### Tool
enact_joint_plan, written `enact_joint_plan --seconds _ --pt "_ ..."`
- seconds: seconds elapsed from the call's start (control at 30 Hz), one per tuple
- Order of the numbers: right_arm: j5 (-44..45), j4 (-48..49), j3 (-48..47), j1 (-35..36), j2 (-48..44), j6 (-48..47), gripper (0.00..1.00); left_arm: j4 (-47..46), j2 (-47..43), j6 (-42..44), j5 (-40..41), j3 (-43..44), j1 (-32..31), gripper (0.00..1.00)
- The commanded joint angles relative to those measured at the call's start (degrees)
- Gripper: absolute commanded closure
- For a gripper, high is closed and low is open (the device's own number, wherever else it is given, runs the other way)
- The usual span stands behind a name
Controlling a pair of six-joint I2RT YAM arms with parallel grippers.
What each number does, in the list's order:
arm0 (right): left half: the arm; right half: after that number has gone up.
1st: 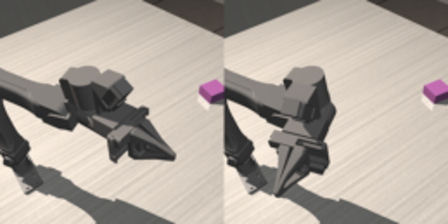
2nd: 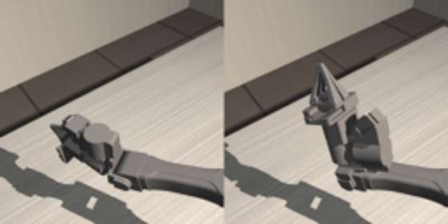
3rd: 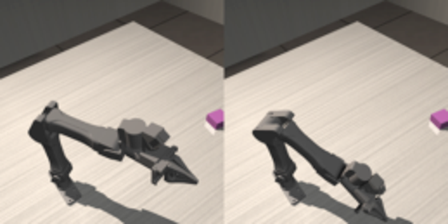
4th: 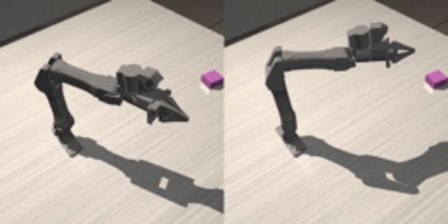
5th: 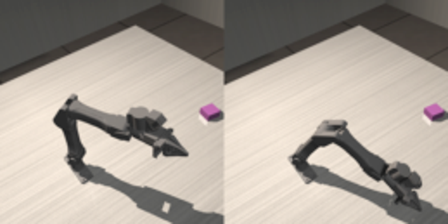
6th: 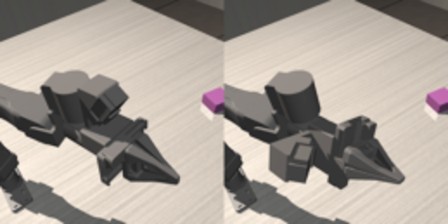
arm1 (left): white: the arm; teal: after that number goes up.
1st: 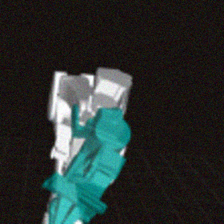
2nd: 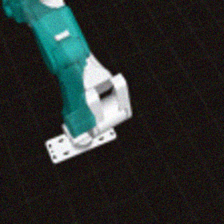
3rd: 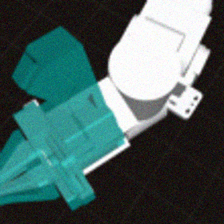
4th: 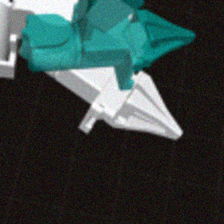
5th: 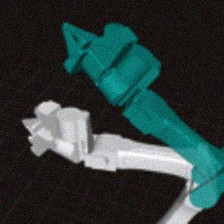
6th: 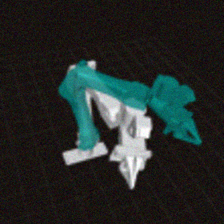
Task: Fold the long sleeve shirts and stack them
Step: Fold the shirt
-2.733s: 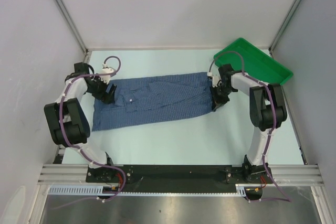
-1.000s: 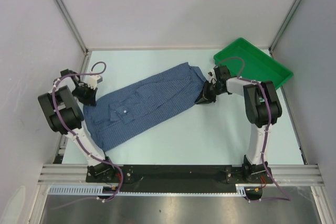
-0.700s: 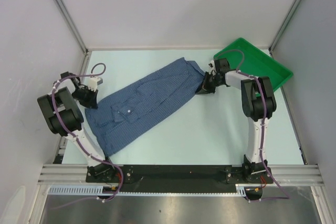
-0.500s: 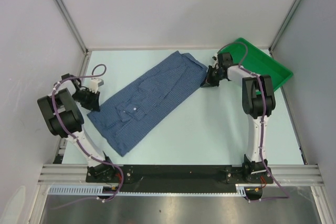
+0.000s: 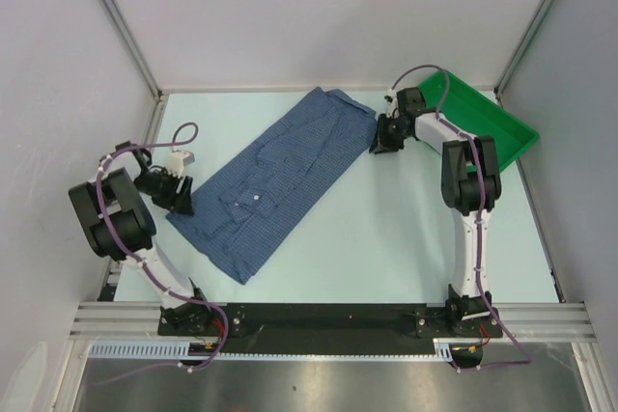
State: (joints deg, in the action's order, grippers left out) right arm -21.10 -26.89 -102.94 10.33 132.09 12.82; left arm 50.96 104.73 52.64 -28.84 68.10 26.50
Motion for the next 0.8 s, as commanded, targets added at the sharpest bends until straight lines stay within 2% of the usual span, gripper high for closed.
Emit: enact_joint_plan --seconds 0.0,0.03,0.07,0.27,0.47,0.53,0.57,0.6,0.63,0.77 --pt "-1.48 1.13 9.23 0.57 -9.74 2.38 0.66 1.07 -3.30 1.41 -2.10 0.19 -2.15 0.35" --pt "-2.01 2.36 11.51 0.75 -10.36 4.04 0.60 0.90 -3.13 1.41 -1.84 0.28 -2.68 0.35" --pt "-2.36 2.55 11.96 1.79 -10.62 4.40 0.59 0.81 -2.95 1.41 -1.66 0.63 -3.21 0.34" --pt "-5.17 4.65 12.84 4.96 -7.30 10.62 0.59 0.02 -1.37 -0.17 -1.92 3.61 -5.06 0.34" --pt "-8.16 6.59 12.41 5.14 -2.72 16.88 0.59 -0.16 -1.72 -0.88 -2.54 4.59 -5.23 0.32" --pt "-8.25 7.38 12.67 4.70 -2.37 17.15 0.67 -0.51 -1.81 -0.35 -2.01 4.15 -5.32 0.32" --pt "-7.56 7.47 12.32 4.53 -2.45 16.63 0.75 -0.51 -1.63 -0.09 -1.75 3.89 -5.49 0.32" --pt "-7.20 7.21 11.80 4.00 -2.02 16.19 0.93 -0.60 -1.63 -0.08 -1.48 3.71 -5.67 0.33" --pt "-6.76 6.34 10.84 3.74 -1.67 15.40 1.00 -0.60 -1.72 0.35 -1.40 3.19 -5.76 0.34" --pt "-1.84 -0.42 4.51 2.51 -0.08 11.01 1.00 -0.95 -1.19 0.27 -0.96 1.87 -7.43 0.40"
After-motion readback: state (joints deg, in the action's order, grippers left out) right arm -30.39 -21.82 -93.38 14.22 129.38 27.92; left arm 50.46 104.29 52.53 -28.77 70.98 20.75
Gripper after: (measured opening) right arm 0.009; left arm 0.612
